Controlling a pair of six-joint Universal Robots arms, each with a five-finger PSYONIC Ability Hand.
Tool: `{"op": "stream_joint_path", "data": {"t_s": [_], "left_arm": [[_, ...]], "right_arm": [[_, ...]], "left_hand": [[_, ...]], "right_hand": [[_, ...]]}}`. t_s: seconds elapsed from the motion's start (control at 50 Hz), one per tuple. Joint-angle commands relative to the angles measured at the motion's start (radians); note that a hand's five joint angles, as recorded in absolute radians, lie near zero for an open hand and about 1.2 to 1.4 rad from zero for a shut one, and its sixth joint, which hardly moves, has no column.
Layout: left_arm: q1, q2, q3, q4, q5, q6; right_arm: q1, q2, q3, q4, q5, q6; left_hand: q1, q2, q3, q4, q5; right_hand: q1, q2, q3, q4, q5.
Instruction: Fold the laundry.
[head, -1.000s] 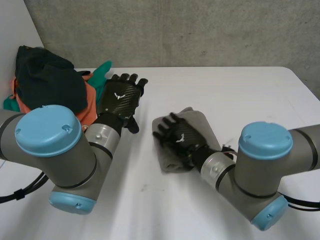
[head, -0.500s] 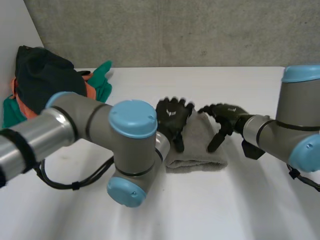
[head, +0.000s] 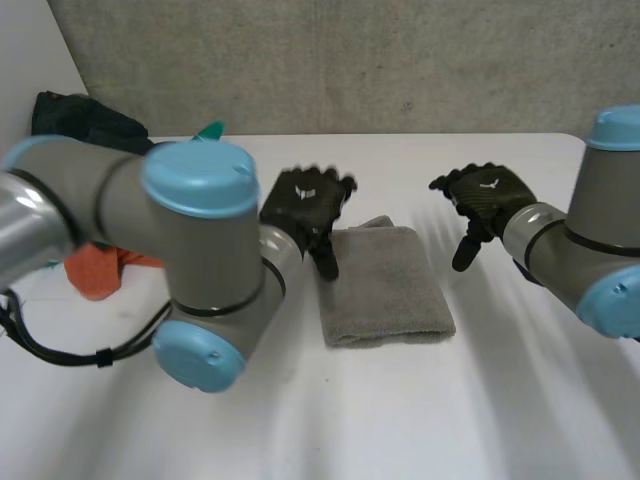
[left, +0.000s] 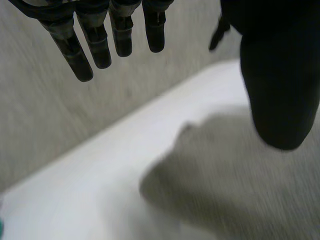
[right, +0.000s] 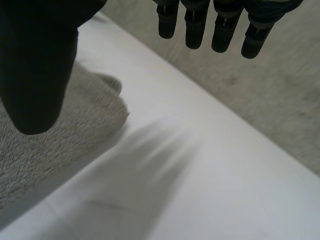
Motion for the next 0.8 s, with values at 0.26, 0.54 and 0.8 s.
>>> {"op": "stream_joint_path", "data": {"t_s": [0.26,0.54,0.8], "left_arm": [[0.142,0.268,-0.153,0.017,0.668,-0.13],[0.131,0.292,-0.205,0.017,0.673,-0.131],[0.131,0.297,-0.202,0.028,0.671,-0.133]], "right_arm": [[-0.018,-0.09,0.399,-0.174,-0.145,0.318],[-0.005,0.151,0.279,-0.288,-0.119,0.324],[-0.104,0.078,0.161,-0.43,0.007,0.339]], "left_hand": [[-0.019,-0.013,-0.021,-0.008,0.0],[-0.022,-0.016,-0.024,-0.011,-0.003],[-0.024,-0.019,-0.027,-0.014,-0.006]], "right_hand": [[-0.036,-0.036,-0.037,-0.037,-0.042],[0.639,0.638,0.638,0.637,0.633],[1.186,1.185,1.185,1.185,1.18]]}}
